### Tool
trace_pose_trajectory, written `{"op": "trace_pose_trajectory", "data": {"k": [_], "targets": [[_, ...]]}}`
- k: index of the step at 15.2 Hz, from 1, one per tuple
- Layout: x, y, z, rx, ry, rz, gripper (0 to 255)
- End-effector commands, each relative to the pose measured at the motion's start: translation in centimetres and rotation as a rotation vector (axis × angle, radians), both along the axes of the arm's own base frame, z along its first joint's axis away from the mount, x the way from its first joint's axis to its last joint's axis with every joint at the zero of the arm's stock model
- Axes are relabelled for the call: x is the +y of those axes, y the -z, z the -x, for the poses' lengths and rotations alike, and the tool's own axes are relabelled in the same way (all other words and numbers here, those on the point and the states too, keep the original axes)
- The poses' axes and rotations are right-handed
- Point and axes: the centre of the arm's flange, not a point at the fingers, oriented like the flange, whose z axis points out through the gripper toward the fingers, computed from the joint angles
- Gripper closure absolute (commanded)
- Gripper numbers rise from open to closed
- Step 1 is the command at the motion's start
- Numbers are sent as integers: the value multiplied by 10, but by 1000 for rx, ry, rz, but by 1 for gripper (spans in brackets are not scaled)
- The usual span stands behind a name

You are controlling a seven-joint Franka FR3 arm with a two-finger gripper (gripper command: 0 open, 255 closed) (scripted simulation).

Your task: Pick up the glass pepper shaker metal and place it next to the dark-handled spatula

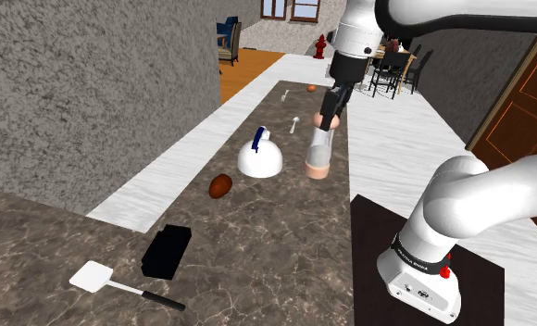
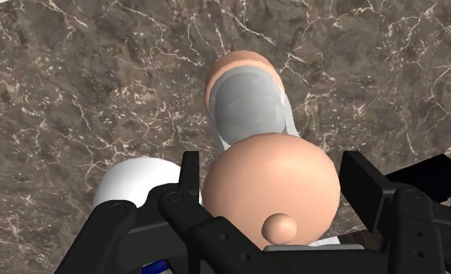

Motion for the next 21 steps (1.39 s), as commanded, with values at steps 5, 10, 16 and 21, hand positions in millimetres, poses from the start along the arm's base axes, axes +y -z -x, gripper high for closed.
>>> {"op": "trace_pose_trajectory", "data": {"k": [5, 10, 16, 21], "targets": [[0, -32, 0, 0, 0, 0, 255], [0, -59, 0, 0, 0, 0, 255], [25, -70, -2, 0, 0, 0, 255], [88, -50, -8, 0, 0, 0, 255]]}}
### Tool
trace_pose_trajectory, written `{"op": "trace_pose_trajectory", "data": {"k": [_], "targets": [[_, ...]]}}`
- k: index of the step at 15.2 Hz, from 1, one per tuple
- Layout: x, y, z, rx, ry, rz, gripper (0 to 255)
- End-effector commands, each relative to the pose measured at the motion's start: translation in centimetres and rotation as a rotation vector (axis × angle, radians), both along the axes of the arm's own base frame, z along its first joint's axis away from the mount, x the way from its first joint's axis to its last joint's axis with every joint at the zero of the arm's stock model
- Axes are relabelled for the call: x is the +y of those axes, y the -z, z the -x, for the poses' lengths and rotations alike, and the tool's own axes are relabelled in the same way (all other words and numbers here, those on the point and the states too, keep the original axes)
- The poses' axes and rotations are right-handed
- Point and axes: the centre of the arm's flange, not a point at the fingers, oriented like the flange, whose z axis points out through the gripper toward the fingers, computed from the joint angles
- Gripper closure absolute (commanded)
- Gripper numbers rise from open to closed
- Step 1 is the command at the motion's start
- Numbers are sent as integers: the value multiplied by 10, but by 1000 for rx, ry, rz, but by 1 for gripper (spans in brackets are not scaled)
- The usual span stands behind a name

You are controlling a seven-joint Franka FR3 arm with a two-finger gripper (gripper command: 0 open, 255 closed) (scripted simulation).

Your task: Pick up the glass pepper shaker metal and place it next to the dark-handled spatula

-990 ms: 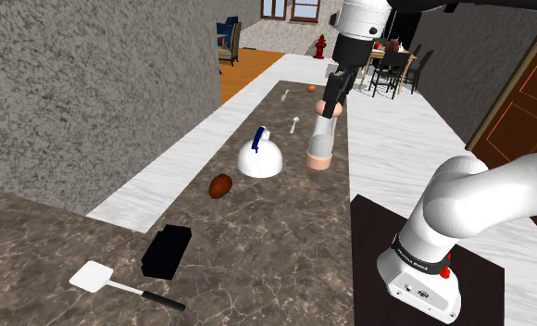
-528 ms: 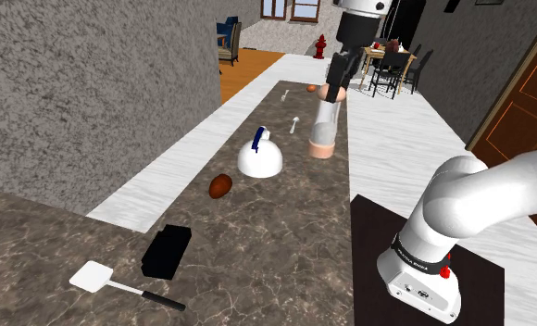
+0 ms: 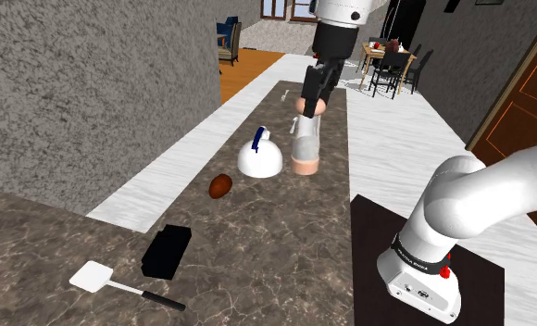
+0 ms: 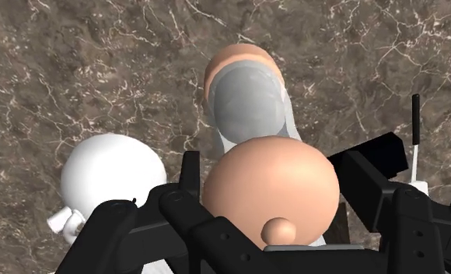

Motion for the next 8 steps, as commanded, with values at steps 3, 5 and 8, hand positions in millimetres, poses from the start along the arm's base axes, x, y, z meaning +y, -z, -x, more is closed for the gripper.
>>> {"op": "trace_pose_trajectory", "data": {"k": [3, 5, 8], "targets": [[48, 16, -5, 0, 1, -1, 255], [73, 24, -7, 0, 1, -1, 255], [111, 36, -11, 0, 1, -1, 255]]}}
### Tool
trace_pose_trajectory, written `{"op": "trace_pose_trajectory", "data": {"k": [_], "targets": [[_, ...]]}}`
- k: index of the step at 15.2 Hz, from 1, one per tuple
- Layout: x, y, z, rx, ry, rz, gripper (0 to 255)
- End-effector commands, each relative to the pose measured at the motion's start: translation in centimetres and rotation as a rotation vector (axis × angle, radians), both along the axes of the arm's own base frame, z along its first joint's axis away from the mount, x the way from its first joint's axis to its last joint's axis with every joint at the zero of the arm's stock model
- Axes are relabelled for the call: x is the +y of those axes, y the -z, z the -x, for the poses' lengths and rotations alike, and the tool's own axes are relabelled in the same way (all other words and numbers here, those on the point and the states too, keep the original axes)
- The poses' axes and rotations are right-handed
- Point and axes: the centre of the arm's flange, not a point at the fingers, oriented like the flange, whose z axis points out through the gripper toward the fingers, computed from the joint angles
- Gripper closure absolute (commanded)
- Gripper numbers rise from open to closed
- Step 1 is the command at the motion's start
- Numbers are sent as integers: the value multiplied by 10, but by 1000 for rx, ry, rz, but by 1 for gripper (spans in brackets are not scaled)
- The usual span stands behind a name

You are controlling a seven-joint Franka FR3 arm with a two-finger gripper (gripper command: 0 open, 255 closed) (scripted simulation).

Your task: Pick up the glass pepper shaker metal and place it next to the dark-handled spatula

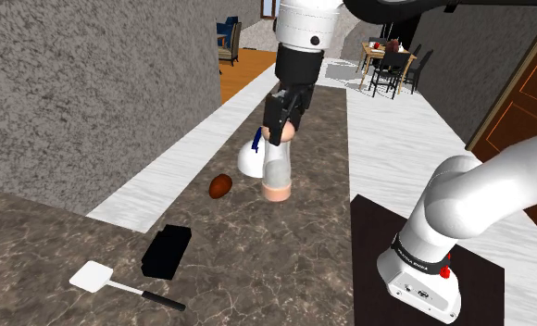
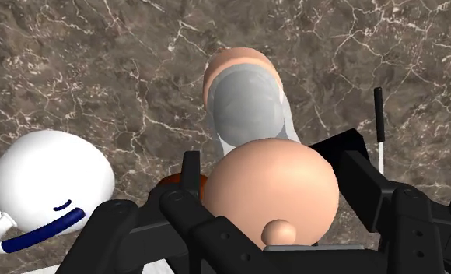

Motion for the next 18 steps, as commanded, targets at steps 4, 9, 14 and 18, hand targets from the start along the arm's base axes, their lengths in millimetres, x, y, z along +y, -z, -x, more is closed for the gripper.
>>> {"op": "trace_pose_trajectory", "data": {"k": [4, 9, 14, 18], "targets": [[63, 21, -9, 0, 1, -1, 255], [126, 40, -15, 0, 1, -1, 255], [189, 60, -21, 0, 1, -1, 255], [239, 75, -26, 0, 1, -1, 255]]}}
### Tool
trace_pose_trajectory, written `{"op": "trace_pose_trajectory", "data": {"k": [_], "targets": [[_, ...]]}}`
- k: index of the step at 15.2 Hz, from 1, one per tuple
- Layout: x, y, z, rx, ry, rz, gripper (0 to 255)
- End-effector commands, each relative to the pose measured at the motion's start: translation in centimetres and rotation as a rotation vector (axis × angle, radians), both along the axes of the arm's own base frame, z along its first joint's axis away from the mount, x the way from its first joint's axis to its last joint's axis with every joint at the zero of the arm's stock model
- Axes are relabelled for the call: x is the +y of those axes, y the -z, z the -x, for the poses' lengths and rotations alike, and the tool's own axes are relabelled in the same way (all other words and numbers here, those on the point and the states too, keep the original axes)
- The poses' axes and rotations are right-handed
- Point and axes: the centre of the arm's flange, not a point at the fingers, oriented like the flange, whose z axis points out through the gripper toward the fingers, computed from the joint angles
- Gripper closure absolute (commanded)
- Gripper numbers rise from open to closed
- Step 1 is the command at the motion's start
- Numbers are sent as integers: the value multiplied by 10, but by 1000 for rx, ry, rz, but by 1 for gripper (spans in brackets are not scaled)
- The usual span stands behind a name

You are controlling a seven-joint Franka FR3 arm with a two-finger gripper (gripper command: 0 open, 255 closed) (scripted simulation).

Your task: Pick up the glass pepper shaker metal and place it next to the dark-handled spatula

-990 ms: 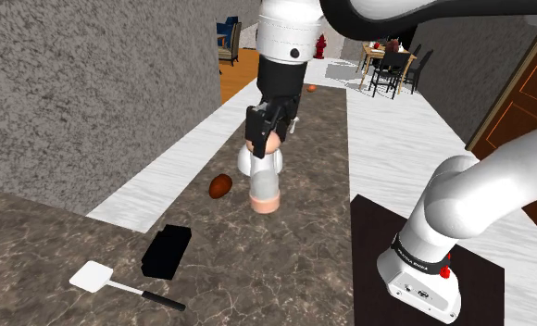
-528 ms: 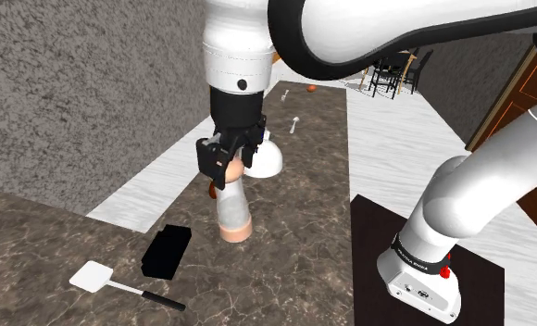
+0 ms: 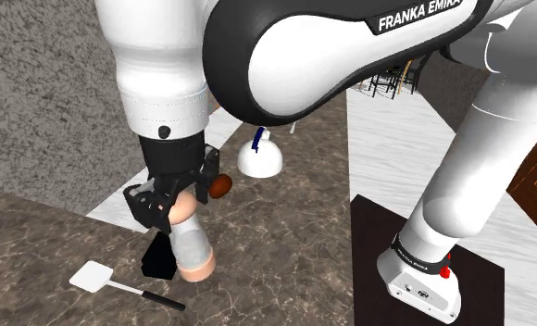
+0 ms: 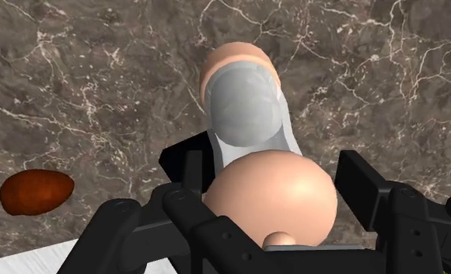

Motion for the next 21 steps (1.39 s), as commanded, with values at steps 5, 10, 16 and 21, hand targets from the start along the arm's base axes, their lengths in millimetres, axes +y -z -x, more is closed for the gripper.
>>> {"op": "trace_pose_trajectory", "data": {"k": [5, 10, 16, 21], "targets": [[75, 23, -10, -4, 6, -1, 255], [138, 42, -16, -4, 6, -1, 255], [170, 68, -19, -4, 6, -1, 255], [170, 95, -19, -4, 6, -1, 255]]}}
